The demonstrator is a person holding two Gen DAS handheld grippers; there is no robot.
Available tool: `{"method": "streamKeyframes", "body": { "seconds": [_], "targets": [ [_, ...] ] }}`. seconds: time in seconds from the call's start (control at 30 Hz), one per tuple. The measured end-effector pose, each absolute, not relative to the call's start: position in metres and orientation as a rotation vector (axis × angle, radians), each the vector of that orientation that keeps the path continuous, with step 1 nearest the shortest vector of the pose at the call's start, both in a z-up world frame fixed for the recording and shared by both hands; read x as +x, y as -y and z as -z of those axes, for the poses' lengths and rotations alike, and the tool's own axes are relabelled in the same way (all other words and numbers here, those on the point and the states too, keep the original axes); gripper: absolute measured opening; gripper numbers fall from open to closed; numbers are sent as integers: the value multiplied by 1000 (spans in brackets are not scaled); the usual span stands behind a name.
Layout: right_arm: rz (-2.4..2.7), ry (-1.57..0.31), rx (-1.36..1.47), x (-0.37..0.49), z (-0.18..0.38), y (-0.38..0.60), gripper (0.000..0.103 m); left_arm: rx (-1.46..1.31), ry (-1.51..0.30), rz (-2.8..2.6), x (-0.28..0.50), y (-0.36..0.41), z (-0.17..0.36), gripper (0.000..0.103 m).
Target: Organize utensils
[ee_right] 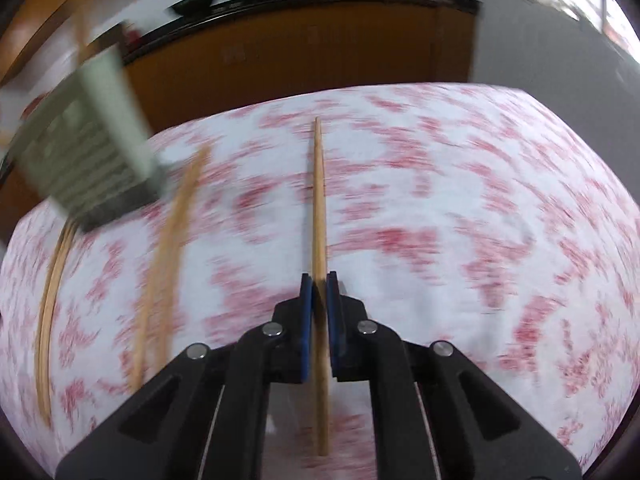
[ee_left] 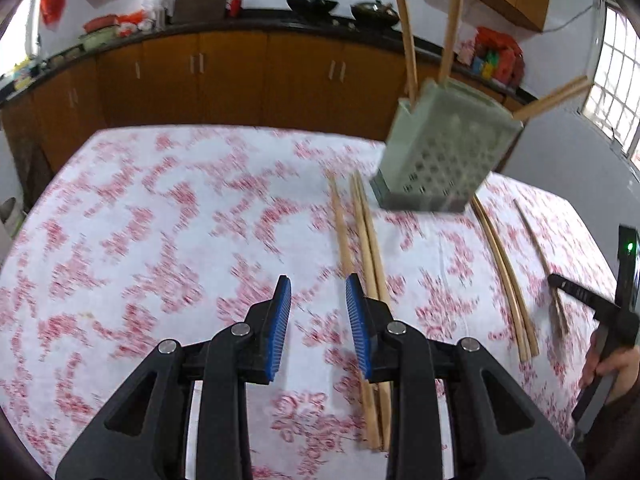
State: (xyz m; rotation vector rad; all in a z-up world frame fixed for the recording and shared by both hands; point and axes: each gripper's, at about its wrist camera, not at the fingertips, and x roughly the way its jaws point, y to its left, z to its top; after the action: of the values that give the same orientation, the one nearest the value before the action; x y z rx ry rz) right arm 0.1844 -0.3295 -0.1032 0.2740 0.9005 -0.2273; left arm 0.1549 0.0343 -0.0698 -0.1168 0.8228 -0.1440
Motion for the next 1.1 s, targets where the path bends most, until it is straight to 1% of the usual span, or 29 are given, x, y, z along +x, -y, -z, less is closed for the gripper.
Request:
{"method": "streamKeyframes", "body": {
  "seconds": [0.23, 0.67, 0.77, 0.9, 0.97, 1.0, 1.1],
  "targets": [
    [236, -888, 206, 181, 105, 324, 8, -108, -881, 189, 163, -17, 86, 29],
    [222, -886, 194, 183, 107, 326, 8, -47, -924, 149, 176, 0, 100, 27],
    [222, -885, 188, 182, 106, 326, 9, -37, -929, 115, 180, -2, 102, 21],
    [225, -884, 173, 183, 106, 324, 9, 9, -918, 105, 179, 4, 103, 20],
    [223, -882, 163, 183, 107, 322, 10, 52, -906, 84, 179, 7, 105, 12],
    [217, -881, 156, 183, 107, 321, 11, 57, -903, 76, 180, 6, 105, 9],
    [153, -885, 143, 183, 107, 315, 10, 20, -906, 21, 188, -10, 104, 8]
  ]
}}
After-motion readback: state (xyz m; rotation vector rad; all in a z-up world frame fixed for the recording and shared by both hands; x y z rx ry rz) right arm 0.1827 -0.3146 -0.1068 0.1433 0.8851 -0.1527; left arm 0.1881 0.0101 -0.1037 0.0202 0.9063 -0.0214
